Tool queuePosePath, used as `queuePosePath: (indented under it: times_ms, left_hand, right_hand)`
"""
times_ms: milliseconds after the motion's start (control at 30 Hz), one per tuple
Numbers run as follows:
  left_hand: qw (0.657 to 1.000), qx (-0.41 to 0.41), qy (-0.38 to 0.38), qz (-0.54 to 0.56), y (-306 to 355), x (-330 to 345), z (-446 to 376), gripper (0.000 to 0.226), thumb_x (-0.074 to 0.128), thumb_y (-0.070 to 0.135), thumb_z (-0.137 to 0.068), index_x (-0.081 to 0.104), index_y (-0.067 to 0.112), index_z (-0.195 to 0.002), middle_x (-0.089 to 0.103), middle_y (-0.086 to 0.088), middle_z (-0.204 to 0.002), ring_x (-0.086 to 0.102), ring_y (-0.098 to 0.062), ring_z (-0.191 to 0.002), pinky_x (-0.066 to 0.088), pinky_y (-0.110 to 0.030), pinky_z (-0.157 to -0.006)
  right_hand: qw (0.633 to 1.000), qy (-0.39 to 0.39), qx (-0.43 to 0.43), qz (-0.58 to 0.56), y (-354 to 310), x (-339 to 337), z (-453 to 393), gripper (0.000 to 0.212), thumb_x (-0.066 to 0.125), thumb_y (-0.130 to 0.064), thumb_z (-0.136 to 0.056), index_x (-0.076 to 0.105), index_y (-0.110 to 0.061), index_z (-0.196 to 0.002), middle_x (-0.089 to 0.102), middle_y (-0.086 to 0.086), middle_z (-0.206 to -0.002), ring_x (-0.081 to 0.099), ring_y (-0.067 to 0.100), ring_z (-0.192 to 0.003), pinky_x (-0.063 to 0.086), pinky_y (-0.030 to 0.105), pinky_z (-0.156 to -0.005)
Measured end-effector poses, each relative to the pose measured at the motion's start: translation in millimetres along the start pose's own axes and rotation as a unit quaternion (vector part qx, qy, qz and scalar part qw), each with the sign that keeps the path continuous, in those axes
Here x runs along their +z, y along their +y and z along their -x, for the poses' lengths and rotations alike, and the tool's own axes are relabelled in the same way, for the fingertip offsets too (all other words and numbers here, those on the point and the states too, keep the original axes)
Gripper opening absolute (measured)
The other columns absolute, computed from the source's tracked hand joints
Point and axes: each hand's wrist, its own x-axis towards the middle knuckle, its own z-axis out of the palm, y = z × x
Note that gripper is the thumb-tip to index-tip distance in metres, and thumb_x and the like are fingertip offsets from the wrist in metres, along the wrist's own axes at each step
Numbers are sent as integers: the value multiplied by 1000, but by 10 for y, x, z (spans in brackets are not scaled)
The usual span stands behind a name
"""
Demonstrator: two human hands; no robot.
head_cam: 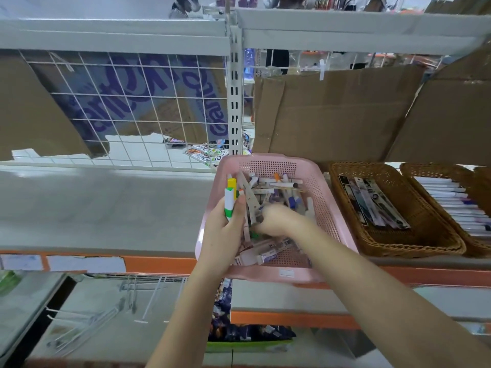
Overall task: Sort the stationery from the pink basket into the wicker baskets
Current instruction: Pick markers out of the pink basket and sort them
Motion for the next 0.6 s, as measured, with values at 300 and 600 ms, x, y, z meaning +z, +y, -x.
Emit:
queuePosePath:
  times_ms: [300, 600]
  left_hand:
    - [997, 53, -15, -54, 12, 6, 42, 37, 53, 37, -93, 39, 26, -62, 35, 13, -50, 31, -3, -47, 28, -13, -48]
    - [994, 72, -64, -49, 20, 0, 70, 36, 74, 32, -79, 41, 30, -65, 36, 10, -54, 36, -14, -49, 37, -32, -48]
  right_hand:
    - [996, 76, 38, -19, 309, -155, 166, 24, 58, -21, -89, 67, -1, -100, 66, 15, -94, 65, 30, -90, 54, 43, -84]
    - [969, 207, -107, -84, 140, -631, 976, 3, 67, -29, -86, 68, -27, -88, 65, -13, -81, 63, 1, -72, 53, 14, -66]
